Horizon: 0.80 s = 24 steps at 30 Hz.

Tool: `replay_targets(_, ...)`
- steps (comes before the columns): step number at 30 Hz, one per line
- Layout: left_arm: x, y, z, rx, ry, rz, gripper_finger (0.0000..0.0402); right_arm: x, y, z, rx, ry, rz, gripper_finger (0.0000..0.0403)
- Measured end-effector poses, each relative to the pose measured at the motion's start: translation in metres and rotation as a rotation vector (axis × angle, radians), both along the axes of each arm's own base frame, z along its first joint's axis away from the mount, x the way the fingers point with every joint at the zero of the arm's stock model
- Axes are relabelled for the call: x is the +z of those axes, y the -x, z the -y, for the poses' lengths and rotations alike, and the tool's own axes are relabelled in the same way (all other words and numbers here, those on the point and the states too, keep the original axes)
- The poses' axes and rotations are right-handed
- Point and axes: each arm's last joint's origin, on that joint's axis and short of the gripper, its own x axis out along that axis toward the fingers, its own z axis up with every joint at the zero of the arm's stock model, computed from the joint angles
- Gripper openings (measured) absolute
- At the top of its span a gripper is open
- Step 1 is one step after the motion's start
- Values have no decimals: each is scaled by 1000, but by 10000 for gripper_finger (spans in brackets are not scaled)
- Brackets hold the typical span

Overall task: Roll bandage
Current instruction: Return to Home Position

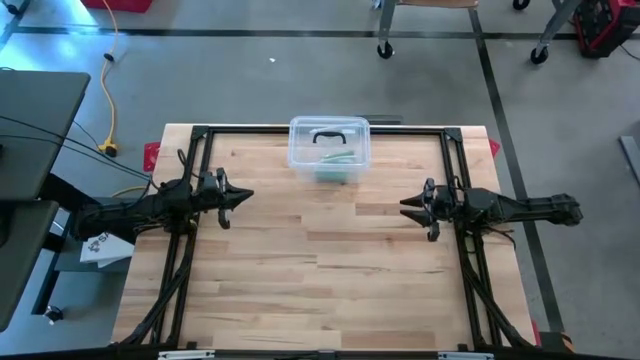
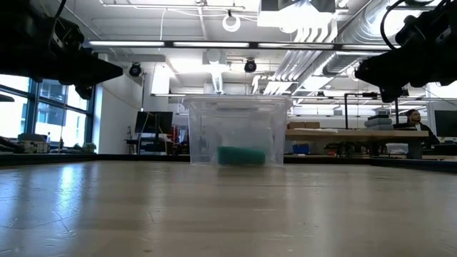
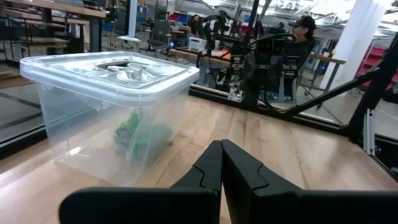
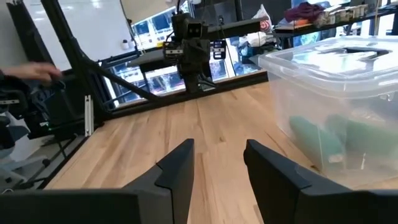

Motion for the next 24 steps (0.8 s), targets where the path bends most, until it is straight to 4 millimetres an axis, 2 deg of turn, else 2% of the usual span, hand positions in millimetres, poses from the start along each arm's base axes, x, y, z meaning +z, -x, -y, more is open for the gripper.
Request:
replay_targets(8,6,3,1,2,-10,66,0,11,6,-3,47,-9,127,137)
replay_targets(24,6,3,0,12,-11,69,0,7,7,-13,163,-11,84,137)
